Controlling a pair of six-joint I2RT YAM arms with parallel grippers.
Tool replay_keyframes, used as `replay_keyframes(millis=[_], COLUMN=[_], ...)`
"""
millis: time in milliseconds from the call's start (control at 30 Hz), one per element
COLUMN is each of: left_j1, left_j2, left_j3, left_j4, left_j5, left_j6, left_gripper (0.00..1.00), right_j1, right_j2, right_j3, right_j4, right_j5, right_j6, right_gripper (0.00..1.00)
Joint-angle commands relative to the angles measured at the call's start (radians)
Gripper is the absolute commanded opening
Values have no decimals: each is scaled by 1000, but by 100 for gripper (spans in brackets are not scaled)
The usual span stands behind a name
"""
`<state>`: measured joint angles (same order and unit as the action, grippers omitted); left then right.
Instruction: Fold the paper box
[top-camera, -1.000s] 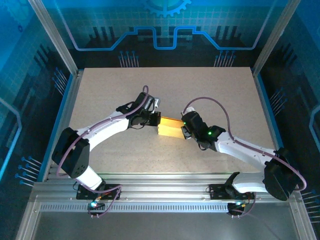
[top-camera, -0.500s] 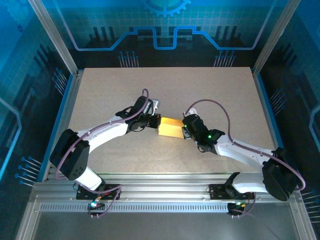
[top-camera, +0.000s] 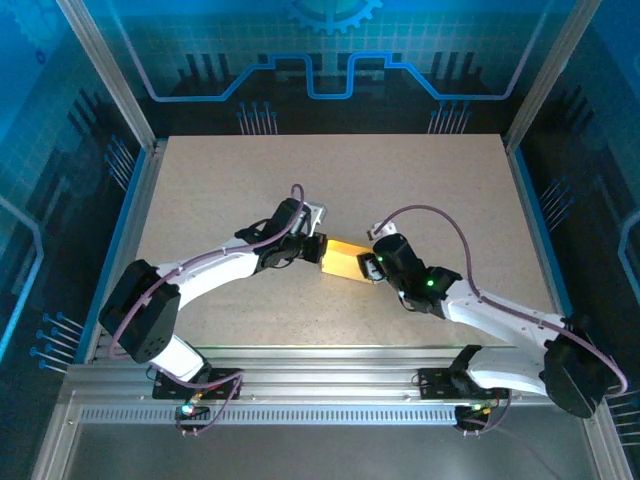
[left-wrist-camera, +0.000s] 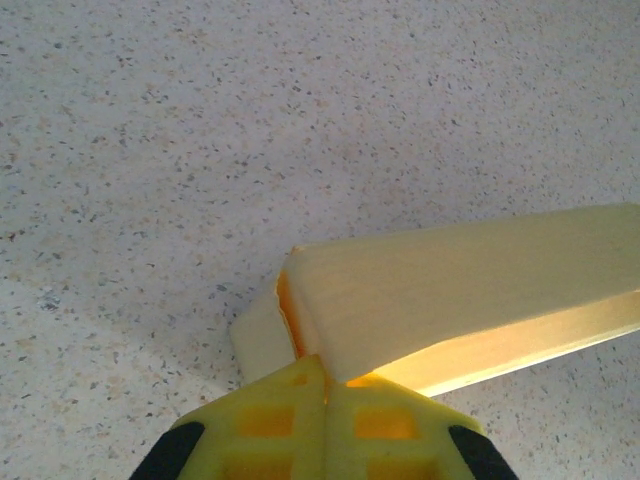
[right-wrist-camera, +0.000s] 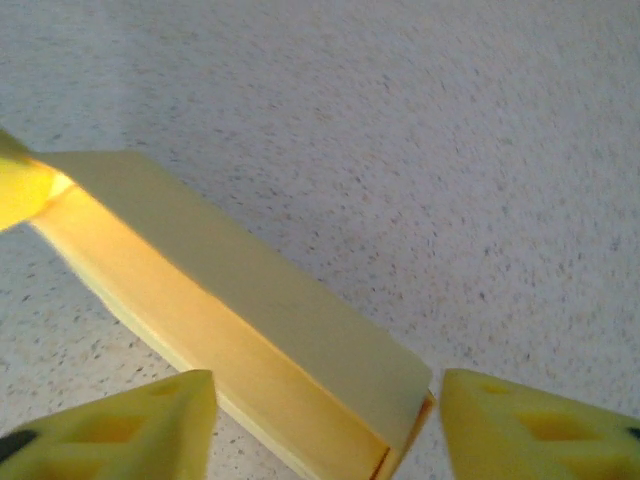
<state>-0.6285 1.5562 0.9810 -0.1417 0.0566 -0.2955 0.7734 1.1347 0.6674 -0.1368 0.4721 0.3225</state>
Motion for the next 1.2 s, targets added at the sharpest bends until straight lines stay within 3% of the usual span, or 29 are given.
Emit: replay_keyframes(millis=[0,200,400,567,867,1167], left_j1=[-8,-8,-8,-11,-14,-20], left_j2=[7,17,18,12,1,1], left_j3=[-41,-42,-53,-65,-123,-146], left_j4=[-70,-67,-58,-52,9,19], left_j5=[21,16,11,-1,-4,-3], left_j6=[20,27,30,34,54,50], left_gripper=[0,0,0,0,0,0], right_j1=[17,0,-84,-144,-215,-204], right_j2=[-69,-93,112,181,201,191], right_j3=[-8,49,292,361,266,171], right_j4=[-10,-64,-336,-445,-392,-372], right_j5=[-22,-14,-55,-134,-338,-304], right_j6=[-32,-11,153,293,465,469], right_gripper=[70,79,77,73,73,65])
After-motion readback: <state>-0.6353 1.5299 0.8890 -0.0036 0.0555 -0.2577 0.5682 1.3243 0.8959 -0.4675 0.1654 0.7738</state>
